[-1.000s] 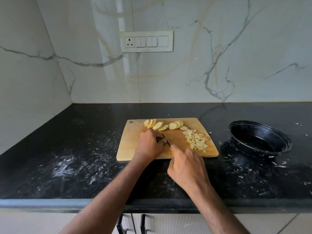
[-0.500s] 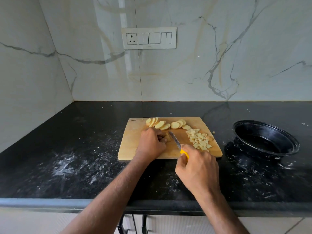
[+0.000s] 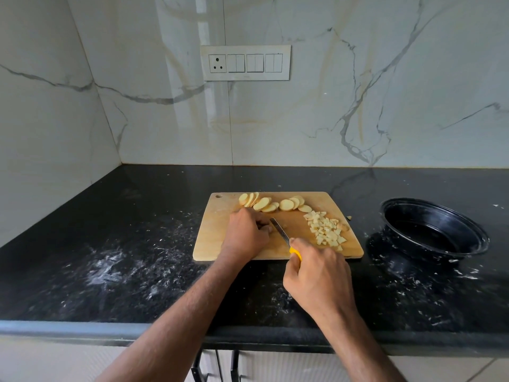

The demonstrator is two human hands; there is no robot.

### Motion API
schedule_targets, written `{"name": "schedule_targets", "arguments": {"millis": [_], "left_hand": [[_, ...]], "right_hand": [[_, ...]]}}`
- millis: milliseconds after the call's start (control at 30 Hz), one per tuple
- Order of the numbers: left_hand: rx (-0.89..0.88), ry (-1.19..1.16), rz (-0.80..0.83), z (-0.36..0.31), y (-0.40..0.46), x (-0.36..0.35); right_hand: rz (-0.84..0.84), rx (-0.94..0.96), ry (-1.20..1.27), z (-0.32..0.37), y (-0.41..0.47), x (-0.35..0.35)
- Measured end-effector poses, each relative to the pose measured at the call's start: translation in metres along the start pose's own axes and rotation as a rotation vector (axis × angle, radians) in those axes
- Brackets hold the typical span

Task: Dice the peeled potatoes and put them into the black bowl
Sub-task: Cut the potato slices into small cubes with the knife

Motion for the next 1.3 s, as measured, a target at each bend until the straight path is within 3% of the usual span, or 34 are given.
{"name": "schedule_targets", "arguments": {"millis": [467, 1000, 1300], "left_hand": [[-0.064, -0.035, 0.025, -0.007, 0.002, 0.004], [-0.024, -0.043, 0.017, -0.006, -0.002, 0.003], [0.025, -0.033, 0.028, 0.001, -0.001, 0.0]], "right_hand": [[0.095, -0.039, 0.202, -0.007, 0.01, -0.015], [0.157, 0.058, 0.055, 0.01, 0.006, -0.016], [0.128, -0.017, 0.09, -0.007, -0.01, -0.002]]}}
Point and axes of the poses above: each hand's wrist, its own y-axis towards the middle knuckle, its own x-axis out of the back of the hand, z = x × y, the point moved 9 cm from there along y, towards the middle knuckle, and after that the axes turned 4 degrees about -y, right-handed, at the moved point
